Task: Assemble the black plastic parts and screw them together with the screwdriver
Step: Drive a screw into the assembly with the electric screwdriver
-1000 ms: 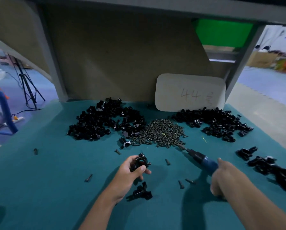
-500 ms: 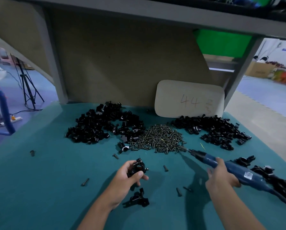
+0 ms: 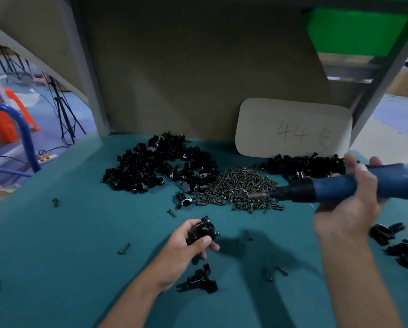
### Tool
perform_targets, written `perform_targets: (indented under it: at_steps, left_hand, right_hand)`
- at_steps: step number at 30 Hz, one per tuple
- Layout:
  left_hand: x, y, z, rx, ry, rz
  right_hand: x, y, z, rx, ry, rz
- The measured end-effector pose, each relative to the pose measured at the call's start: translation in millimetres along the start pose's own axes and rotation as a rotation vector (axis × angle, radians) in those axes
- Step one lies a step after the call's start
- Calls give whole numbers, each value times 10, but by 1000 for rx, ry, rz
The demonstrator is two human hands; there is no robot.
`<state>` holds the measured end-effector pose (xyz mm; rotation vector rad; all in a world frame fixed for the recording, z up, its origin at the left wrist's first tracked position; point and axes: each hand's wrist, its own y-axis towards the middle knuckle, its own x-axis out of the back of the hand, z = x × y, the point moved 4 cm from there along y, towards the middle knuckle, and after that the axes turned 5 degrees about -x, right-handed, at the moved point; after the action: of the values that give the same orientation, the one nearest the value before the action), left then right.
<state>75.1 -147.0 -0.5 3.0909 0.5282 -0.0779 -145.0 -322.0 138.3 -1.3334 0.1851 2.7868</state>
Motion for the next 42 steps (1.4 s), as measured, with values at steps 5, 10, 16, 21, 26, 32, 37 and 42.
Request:
perform_targets:
  at_steps: [5, 10, 16, 21, 26, 32, 37, 42]
  left_hand:
    - [-26, -9, -2, -40, 54, 17]
    - [-48, -18, -25, -58, 77, 35]
    - [-51, -9, -19, -66, 117, 72]
    - [-46, -14, -10, -63, 160, 110]
    - [-36, -23, -20, -59, 158, 116]
    - [-29, -19, -7, -56, 145, 113]
    - [-24, -19, -4, -53, 135, 97]
    - [-37, -15, -7, -38, 100, 90]
  right_hand:
    - [-72, -173, -456, -256, 75, 108]
    - [2, -288, -708, -316, 103, 75]
    - [123, -222, -706, -312, 134, -14]
    - [118, -247, -735, -322, 135, -12]
    - [110, -297, -774, -322, 136, -8]
    - [138, -316, -806, -299, 145, -18]
    - [152, -314, -843, -276, 128, -20]
    - [135, -333, -839, -263, 114, 8]
